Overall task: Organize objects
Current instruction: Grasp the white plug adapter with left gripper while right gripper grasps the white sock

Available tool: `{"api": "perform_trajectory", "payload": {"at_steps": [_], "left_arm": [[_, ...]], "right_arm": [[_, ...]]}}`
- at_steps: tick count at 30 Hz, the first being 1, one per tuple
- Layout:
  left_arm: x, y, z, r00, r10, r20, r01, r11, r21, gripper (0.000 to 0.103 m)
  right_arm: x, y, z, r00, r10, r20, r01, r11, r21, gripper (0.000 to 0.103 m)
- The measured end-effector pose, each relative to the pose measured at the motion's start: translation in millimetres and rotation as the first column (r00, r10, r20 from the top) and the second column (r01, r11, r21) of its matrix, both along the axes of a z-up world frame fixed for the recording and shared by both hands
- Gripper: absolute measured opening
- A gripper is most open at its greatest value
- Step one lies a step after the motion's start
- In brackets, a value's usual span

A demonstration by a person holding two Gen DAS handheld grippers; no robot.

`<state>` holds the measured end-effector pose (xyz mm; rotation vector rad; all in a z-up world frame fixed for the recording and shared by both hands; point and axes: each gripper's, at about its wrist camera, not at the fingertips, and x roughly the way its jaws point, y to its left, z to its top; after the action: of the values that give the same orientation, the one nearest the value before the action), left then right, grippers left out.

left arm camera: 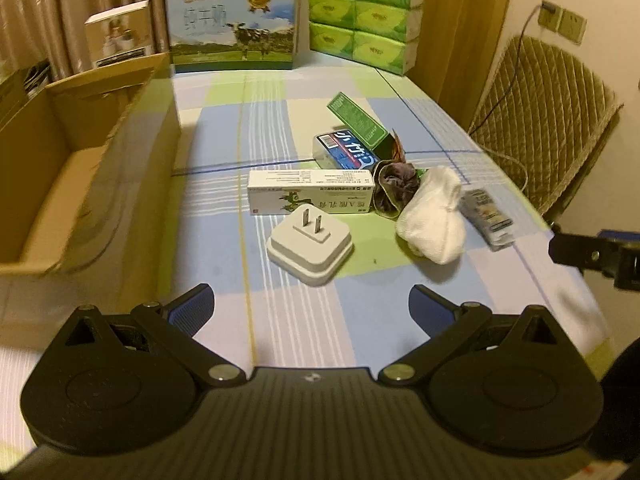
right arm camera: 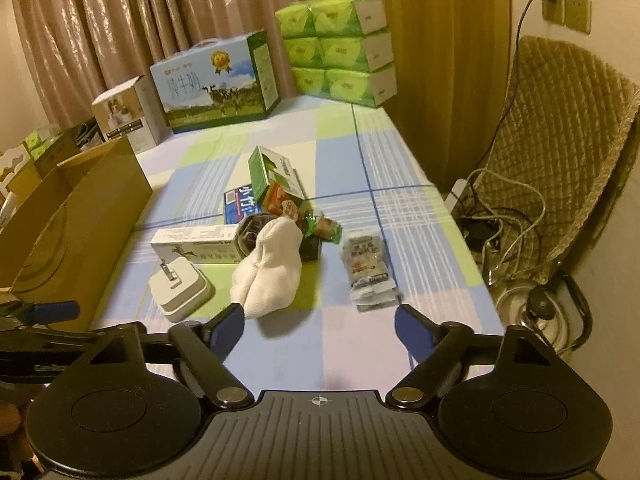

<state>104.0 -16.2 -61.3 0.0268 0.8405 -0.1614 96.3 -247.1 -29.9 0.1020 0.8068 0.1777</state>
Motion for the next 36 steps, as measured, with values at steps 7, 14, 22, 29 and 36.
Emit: {"api": "perform_trajectory", "payload": {"at_steps": [7, 14, 22, 29, 36], "left_arm": [[37.0, -5.5, -23.5, 0.999, -0.045, -0.019, 0.045, 0.999, 0.018, 0.099], [64.2, -5.3, -41.7, 0.998, -0.055, -0.022, 0.056, 0.997, 0.045, 0.096], [81.6, 0.8, -51.7, 0.998, -0.066, -0.015, 0.066, 0.997, 0.025, 0.091], [90.1, -9.2, -61.6, 0.991, -0.131, -0.015, 0.132, 0.989, 0.060, 0.083], [84.4, -15.4, -64.5, 0.985, -0.164, -0.052, 0.168, 0.982, 0.084, 0.063]], "right_arm": [[32.8, -2.0, -17.5, 0.999, -0.028, -0.024, 0.028, 1.000, -0.002, 0.069], [48.6, 3.1, -26.7, 0.999, 0.020, -0.033, -0.015, 0.990, 0.139, 0.067], [74.8, 31.0, -49.7, 0.995, 0.076, -0.058, -0.069, 0.991, 0.112, 0.061], [82.5, 30.4, -63.5, 0.993, 0.086, -0.077, -0.077, 0.991, 0.107, 0.054], [78.6, 34.9, -59.5, 0.993, 0.103, -0.051, -0.099, 0.992, 0.076, 0.038]]}}
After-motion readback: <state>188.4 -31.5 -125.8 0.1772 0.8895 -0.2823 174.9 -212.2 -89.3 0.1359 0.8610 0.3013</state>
